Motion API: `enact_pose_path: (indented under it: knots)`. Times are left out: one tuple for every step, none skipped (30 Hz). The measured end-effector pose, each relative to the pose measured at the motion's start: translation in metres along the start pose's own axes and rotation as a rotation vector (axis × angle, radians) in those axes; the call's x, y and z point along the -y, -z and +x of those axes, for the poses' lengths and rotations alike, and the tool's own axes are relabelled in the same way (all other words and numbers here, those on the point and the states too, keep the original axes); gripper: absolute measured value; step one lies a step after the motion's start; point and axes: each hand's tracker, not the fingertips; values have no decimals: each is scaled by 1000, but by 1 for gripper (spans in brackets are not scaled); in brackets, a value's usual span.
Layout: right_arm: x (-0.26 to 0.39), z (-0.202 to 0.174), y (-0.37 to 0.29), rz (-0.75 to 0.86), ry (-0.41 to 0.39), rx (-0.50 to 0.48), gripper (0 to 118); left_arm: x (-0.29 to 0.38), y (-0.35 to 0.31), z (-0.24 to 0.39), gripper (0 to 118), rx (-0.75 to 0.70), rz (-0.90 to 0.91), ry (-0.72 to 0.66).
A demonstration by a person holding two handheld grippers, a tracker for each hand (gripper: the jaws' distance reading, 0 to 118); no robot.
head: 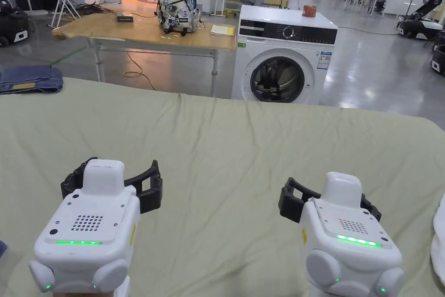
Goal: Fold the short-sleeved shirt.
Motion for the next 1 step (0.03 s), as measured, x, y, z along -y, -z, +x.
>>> enact_pose_path:
  knots:
    - [-1,1,0,-21,15,0,104,0,0,0,97,0,-2,0]
